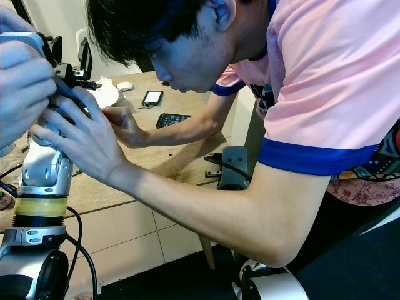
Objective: Restocking fridge
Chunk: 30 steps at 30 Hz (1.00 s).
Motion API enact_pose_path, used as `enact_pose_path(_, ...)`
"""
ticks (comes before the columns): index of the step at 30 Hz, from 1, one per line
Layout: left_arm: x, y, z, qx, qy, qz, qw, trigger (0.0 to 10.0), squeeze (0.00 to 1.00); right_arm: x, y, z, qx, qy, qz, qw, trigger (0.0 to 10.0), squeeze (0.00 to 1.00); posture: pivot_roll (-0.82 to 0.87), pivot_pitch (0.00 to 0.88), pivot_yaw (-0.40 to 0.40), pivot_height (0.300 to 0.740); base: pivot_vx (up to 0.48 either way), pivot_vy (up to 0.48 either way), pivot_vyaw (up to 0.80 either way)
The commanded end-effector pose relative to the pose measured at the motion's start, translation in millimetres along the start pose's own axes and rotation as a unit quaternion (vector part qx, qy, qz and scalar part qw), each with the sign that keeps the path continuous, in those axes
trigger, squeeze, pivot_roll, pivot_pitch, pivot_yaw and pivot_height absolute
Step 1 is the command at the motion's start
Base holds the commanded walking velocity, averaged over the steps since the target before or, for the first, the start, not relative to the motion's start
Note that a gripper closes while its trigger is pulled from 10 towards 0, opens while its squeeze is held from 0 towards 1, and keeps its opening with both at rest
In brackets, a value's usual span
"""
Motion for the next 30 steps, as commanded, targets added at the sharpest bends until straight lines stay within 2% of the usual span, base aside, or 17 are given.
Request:
enact_pose_path(1, 0.5, 0.4, -2.7, -0.008, 0.004, -0.003, 1.000, 10.0, 0.00, 0.0, 1.1, 0.6, -0.001, 0.002, -0.002, 1.000, 10.0, 0.00, 0.05, 0.000, 0.043, 0.740, 0.000, 0.000, 0.00)
enact_pose_path(30, 0.3, 0.7, -2.4, -0.008, 0.005, -0.003, 1.000, 10.0, 0.00, 0.9, 1.2, -1.0, -0.006, -0.001, -0.003, 1.000, 10.0, 0.00, 0.05, 0.000, 0.043, 0.740, 0.000, 0.000, 0.00)
Point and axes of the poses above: a point about 5 cm out from each wrist's last joint towards the gripper, its own y axis pointing out of the wrist towards the gripper, its own z axis along the axis of the wrist's last joint, x = y × z, the point moved 1 cm from there along y, pointing out of the wrist towards the gripper, and after that the axes turned 1 degree about -y, right-handed, at the moved point
